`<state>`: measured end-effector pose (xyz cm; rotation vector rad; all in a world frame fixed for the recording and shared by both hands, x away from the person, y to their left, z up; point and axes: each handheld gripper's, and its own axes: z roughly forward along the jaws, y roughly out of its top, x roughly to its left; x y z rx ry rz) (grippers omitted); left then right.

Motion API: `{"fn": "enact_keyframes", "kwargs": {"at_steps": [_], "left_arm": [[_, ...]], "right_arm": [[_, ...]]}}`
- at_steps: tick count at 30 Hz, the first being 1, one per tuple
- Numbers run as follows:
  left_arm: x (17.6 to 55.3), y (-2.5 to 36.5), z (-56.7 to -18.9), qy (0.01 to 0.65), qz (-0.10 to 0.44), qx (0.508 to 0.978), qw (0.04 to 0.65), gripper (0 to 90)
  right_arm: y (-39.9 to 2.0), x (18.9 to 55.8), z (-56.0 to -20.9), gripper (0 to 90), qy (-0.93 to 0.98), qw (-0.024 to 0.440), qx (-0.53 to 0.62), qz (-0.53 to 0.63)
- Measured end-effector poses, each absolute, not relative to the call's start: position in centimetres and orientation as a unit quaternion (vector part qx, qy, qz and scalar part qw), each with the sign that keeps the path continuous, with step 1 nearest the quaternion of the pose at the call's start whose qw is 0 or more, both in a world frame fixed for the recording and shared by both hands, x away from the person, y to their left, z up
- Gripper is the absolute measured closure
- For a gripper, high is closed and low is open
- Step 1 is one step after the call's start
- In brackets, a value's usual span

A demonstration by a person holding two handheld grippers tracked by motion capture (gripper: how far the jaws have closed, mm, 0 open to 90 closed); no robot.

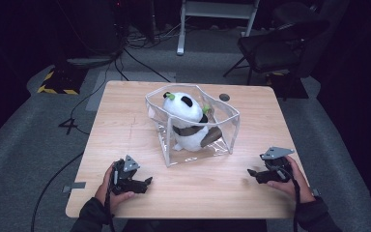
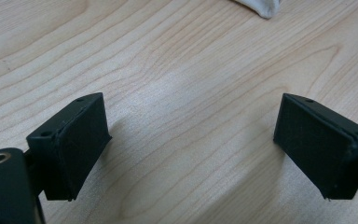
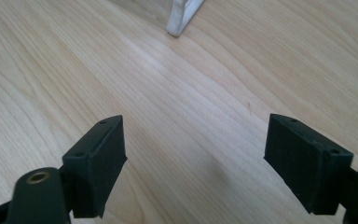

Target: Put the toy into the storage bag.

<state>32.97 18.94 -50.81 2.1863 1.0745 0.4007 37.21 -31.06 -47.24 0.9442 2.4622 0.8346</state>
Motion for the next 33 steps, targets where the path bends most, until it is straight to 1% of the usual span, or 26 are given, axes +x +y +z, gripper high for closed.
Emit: {"fn": "enact_keyframes", "kwargs": {"at_steps": [14,20,26,30,33], "left_arm": [[33.0,18.9,-50.8,0.411,0.153,0.836,0.330,10.1],[33.0,18.9,-50.8,0.411,0.153,0.836,0.330,10.1],[33.0,18.9,-50.8,0.412,0.153,0.835,0.331,9.8],[33.1,18.9,-50.8,0.413,0.152,0.835,0.331,9.6],[33.1,18.9,-50.8,0.414,0.153,0.835,0.329,9.4]], "right_arm": [[-34.7,35.6,-49.0,18.4,0.860,0.177,0.356,0.320],[-36.0,35.2,-49.7,17.6,0.853,0.183,0.373,0.317],[-37.5,34.8,-50.2,15.6,0.836,0.170,0.396,0.340],[-38.3,34.5,-50.7,15.5,0.823,0.182,0.399,0.361],[-38.4,34.5,-50.7,15.4,0.823,0.181,0.399,0.361]]}}
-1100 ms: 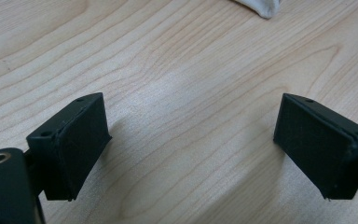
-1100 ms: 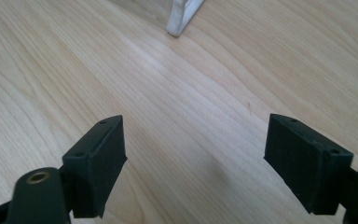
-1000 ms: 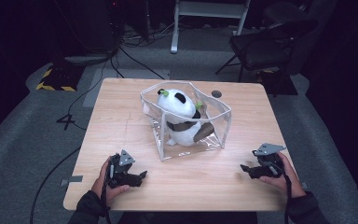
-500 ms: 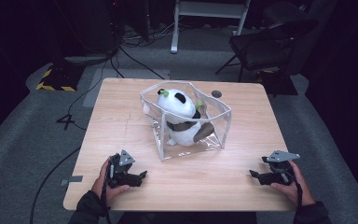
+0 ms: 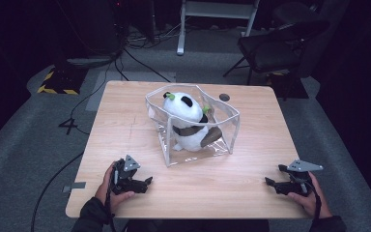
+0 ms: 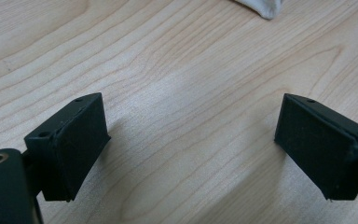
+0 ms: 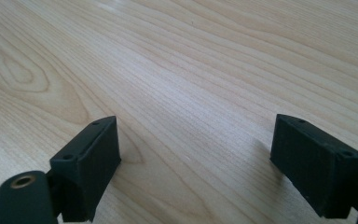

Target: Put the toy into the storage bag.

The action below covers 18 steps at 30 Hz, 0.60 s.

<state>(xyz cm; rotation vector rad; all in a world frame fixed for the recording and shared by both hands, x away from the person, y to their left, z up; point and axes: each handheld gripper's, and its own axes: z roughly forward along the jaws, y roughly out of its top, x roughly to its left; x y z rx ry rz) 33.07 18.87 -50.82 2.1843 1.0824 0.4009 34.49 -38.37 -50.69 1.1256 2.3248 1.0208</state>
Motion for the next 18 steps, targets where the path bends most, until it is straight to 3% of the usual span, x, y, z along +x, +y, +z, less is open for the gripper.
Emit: {"fn": "enact_keyframes", "kwargs": {"at_steps": [18], "left_arm": [[33.14,18.84,-50.84,0.415,0.156,0.834,0.328,8.5]], "right_arm": [[-38.36,34.49,-50.70,15.4,0.823,0.181,0.399,0.362]]}}
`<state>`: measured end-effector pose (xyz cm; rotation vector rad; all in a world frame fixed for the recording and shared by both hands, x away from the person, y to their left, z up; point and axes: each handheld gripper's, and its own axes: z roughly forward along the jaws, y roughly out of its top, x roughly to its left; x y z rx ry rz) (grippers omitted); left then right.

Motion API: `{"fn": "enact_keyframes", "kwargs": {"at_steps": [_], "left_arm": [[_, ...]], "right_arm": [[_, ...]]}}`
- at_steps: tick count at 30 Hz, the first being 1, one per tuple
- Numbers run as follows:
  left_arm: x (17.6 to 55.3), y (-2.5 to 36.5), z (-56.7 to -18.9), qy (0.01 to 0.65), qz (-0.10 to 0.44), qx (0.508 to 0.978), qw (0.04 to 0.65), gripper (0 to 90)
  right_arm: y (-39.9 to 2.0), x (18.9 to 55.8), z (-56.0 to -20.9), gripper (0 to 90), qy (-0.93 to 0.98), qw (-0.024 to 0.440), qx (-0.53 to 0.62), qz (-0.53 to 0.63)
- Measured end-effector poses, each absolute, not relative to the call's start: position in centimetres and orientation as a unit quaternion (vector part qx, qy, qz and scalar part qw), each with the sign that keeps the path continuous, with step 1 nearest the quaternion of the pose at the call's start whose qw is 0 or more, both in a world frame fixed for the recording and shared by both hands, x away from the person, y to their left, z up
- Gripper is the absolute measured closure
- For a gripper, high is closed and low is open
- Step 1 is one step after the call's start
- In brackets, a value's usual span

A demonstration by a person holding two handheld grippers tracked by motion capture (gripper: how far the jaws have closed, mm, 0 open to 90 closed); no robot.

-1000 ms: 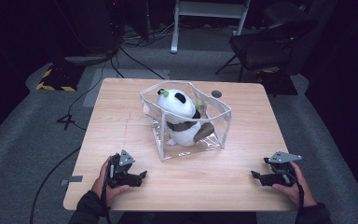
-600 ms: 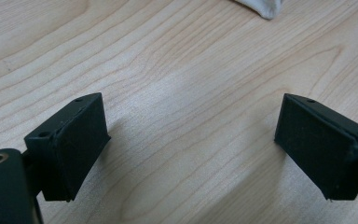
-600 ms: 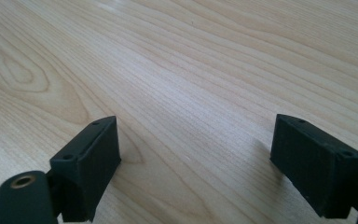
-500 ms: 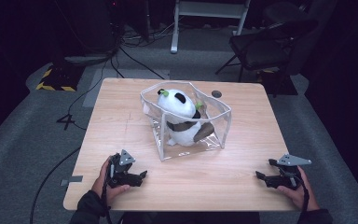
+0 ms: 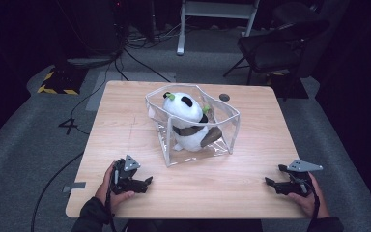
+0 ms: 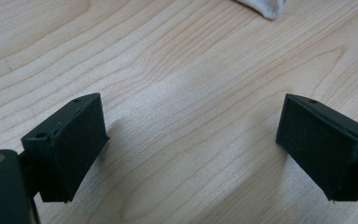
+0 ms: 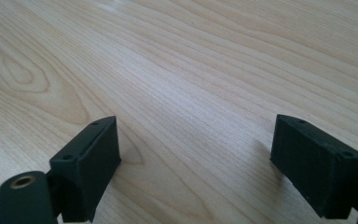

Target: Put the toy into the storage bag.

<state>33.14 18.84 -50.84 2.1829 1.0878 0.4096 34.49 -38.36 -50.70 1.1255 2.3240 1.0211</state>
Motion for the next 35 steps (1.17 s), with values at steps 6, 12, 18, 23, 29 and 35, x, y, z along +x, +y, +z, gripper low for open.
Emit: {"fn": "enact_keyframes", "kwargs": {"at_steps": [6,12,18,23,29,35], "left_arm": [[33.15,18.84,-50.84,0.415,0.156,0.834,0.328,8.4],[33.15,18.85,-50.83,0.415,0.156,0.834,0.328,8.4],[33.16,18.85,-50.83,0.415,0.156,0.834,0.327,8.4],[33.19,18.84,-50.83,0.415,0.156,0.835,0.327,8.2],[33.21,18.78,-50.85,0.417,0.153,0.834,0.328,7.9],[33.28,18.75,-50.86,0.416,0.153,0.834,0.328,7.4]], "right_arm": [[-38.38,34.49,-50.70,15.6,0.823,0.181,0.399,0.362],[-38.38,34.49,-50.70,15.6,0.823,0.181,0.399,0.362],[-38.38,34.49,-50.70,15.6,0.823,0.181,0.399,0.362],[-38.36,34.48,-50.70,15.5,0.823,0.182,0.399,0.362],[-38.35,34.47,-50.70,15.5,0.823,0.183,0.398,0.362],[-38.32,34.45,-50.70,15.0,0.825,0.183,0.395,0.361]]}}
